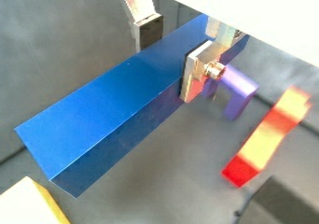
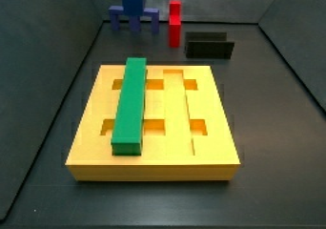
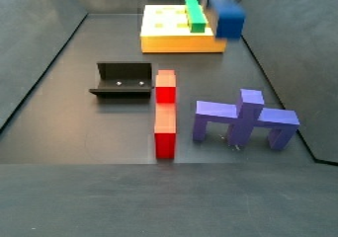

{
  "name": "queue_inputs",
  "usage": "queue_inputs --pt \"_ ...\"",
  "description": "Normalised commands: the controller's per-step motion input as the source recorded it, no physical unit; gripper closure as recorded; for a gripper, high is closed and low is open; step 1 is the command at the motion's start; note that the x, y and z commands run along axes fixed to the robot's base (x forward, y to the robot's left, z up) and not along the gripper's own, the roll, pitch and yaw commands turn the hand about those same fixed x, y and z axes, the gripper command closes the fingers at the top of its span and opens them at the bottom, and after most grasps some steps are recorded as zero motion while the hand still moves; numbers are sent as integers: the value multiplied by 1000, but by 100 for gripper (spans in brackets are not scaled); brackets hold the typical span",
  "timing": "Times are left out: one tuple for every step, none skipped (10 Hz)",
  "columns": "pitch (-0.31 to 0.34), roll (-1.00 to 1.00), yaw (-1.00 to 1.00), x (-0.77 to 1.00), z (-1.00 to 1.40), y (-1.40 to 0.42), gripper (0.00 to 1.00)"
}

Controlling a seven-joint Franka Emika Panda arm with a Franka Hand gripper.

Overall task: Pick up the blue object. Move up. Move to above the board. Insert the blue object.
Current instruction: Move to above the board.

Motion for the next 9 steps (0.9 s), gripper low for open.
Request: queue_inputs --pt "70 -78 -8 15 1400 -9 100" --pt "56 -70 -4 4 1400 -4 100" --pt "48 -61 -6 18 829 0 100" --pt "54 -54 -8 47 204 2 100" --pt "231 -77 -96 320 233 -1400 100" --pt "241 -38 -81 315 226 -1400 100" --pt "256 31 -23 337 229 -1400 100" --pt "227 -31 -11 377 228 -1400 100" --pt "188 24 -8 378 236 -1400 100"
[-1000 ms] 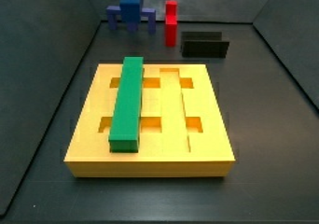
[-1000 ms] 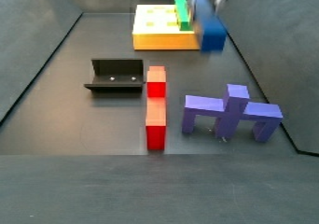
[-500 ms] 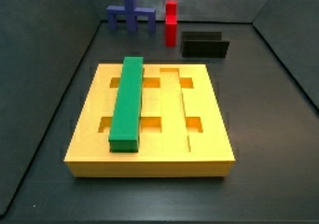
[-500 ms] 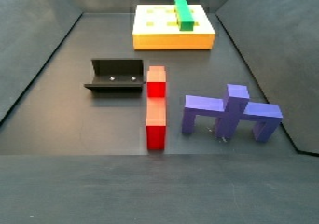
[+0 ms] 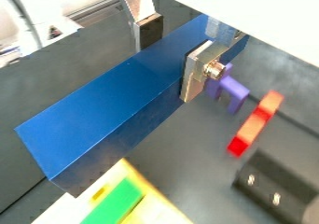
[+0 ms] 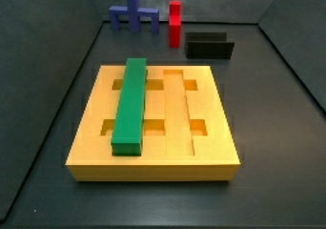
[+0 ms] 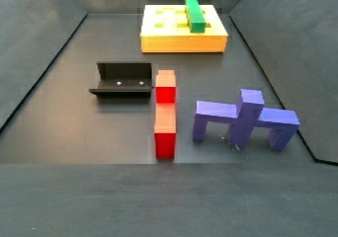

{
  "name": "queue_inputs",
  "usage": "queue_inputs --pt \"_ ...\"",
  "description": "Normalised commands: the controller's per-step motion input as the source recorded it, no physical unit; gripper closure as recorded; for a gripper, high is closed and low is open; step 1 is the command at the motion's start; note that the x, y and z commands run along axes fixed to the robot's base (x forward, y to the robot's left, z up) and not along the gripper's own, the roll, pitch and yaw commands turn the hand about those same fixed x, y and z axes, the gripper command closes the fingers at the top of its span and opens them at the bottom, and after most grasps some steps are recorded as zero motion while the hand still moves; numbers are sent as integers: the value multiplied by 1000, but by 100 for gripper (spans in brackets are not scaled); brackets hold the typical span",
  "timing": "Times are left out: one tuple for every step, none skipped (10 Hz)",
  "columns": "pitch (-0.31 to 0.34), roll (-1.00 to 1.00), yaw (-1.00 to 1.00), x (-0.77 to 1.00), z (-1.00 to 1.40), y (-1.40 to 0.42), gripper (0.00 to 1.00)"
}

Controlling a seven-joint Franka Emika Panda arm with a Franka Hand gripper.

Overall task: Pick up the blue object. Move up. Move to above the board. Insert the blue object.
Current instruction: Move to above the board, then insert the blue object.

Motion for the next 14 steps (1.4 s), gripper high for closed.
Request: queue_inputs --pt "169 28 7 385 240 -1400 100" --pt "149 19 8 452 247 -1400 100" --pt "146 33 8 250 118 -672 100" --pt "138 44 5 130 45 -183 100" --pt "-41 -1 0 0 -6 0 100" --pt "-36 0 0 0 -6 0 100" --pt "-41 -6 0 0 -6 0 100" --pt "-50 -3 0 0 -9 0 100" --pt "-56 -10 0 0 -11 0 100" --pt "-60 -10 0 0 -17 0 100" --pt "-60 -14 0 0 -17 0 100" --pt "-60 -13 0 0 -20 0 100" --pt "-60 -14 0 0 -17 0 100" --pt "-60 -13 0 0 -20 0 100"
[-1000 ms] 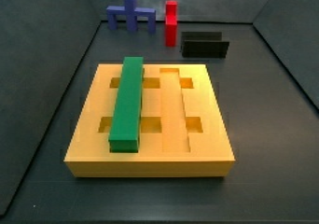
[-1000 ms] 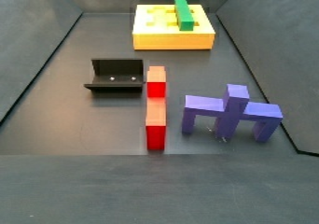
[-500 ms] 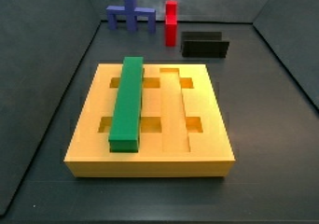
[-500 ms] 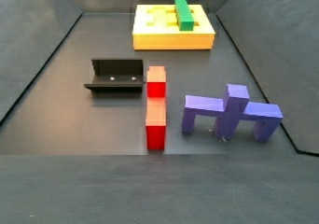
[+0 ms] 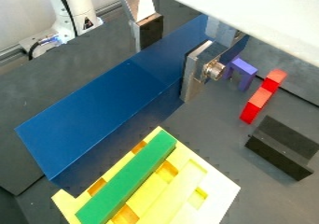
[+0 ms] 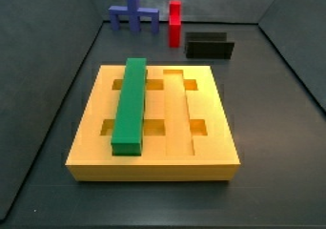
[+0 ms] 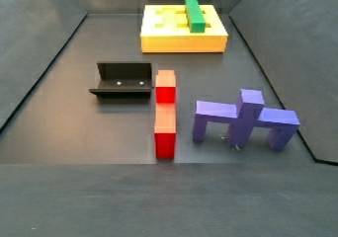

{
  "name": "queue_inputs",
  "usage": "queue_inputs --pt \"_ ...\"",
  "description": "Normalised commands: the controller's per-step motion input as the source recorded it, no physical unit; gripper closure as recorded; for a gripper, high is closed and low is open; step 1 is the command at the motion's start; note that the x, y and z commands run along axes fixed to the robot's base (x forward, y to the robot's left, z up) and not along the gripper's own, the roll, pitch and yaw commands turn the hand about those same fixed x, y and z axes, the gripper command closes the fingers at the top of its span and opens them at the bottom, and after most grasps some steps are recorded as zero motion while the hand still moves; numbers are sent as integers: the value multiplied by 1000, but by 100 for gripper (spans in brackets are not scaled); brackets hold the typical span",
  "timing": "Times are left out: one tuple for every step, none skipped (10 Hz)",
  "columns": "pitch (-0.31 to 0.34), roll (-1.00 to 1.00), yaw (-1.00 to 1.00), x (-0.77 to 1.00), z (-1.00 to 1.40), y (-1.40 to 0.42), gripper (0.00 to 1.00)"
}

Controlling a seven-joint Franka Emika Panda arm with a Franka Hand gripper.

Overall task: Pick up the blue object. Move up. Move to above the board. Insert the blue object.
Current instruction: Insert the blue object.

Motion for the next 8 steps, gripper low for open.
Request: queue_inputs --pt "-60 -17 0 0 -26 0 100" --pt "-57 -14 0 0 -23 0 100" --pt "-56 -13 0 0 -17 0 100" --pt "-49 -7 0 0 -11 0 100" --pt "-9 0 0 0 0 0 100" --pt "-4 0 0 0 0 0 100" --pt "-10 0 0 0 0 0 100" --pt "-17 -6 0 0 -9 0 100"
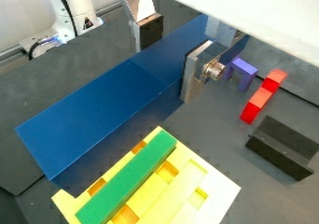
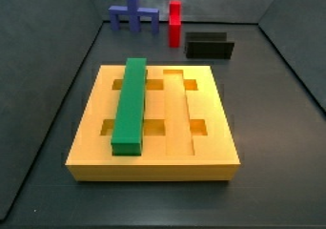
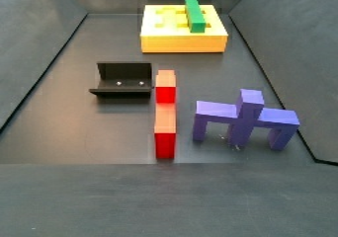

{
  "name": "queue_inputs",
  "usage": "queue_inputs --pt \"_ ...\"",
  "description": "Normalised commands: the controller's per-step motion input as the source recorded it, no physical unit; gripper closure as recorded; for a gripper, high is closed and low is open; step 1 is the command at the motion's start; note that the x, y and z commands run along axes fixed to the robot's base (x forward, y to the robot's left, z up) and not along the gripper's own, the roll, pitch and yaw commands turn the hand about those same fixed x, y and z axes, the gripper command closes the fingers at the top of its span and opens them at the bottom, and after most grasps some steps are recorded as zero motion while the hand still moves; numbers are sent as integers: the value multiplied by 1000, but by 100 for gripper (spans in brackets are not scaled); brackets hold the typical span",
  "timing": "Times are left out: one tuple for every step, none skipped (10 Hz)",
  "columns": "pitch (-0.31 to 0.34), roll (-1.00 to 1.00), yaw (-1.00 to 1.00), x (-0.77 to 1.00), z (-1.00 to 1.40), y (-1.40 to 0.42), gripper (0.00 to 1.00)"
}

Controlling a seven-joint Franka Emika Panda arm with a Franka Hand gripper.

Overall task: Pick up the blue object. Move up. Move to above the board. Insert the blue object.
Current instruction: Insert the blue object.

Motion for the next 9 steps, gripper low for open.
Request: queue_inputs --pt "-17 -7 0 0 -11 0 100" --pt "-14 -6 0 0 -9 0 100" --pt "-17 -7 0 0 -9 0 100" --pt "-19 -11 0 0 -11 0 100" --pt "-20 -14 0 0 -14 0 100" --pt "-24 -17 0 0 -17 0 100" --pt "-26 -19 0 0 -29 0 100" --pt "-27 -20 0 0 -26 0 100" --pt "-34 -26 0 0 -29 0 100"
